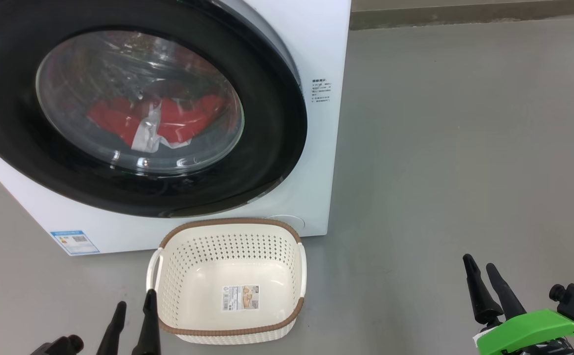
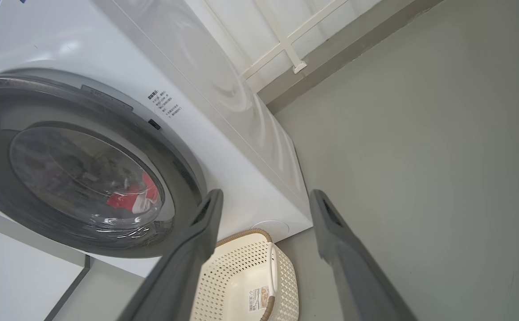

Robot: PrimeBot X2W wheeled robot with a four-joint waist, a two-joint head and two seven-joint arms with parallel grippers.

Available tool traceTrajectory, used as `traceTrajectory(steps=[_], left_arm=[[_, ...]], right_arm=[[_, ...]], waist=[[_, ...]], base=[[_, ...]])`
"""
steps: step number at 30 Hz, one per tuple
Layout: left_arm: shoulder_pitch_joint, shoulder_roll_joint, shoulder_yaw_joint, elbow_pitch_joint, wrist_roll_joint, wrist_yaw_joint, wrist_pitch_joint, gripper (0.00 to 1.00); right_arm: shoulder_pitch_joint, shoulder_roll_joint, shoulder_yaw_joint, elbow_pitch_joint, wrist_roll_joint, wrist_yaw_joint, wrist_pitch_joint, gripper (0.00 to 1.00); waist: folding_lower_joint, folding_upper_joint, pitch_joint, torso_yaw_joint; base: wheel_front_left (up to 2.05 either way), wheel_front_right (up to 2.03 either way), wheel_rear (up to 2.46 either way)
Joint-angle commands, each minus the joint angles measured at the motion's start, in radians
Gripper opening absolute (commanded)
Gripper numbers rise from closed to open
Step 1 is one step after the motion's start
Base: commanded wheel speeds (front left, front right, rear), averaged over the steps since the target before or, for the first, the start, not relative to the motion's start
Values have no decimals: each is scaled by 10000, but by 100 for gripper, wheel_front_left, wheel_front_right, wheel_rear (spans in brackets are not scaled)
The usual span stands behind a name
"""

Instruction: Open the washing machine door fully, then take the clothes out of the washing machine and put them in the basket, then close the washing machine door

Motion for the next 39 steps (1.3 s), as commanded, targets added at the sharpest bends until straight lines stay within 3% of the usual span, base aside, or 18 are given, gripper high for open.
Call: traceTrajectory(steps=[1,24,39], left_arm=[[-75,179,175,-379,485,119,-193,100],[156,167,124,-660,3100,239,-847,100],[277,57,362,-590,4807,70,-1292,100]], right_arm=[[-80,-211,223,-246,-372,3,-172,100],[-9,-398,573,-99,-2478,3,-819,100],[187,-340,96,44,-4129,4,-1259,100]], waist=[[-1,0,-2,7],[-1,0,26,78],[-1,0,68,107]], base=[[0,0,0],[0,0,0],[0,0,0]])
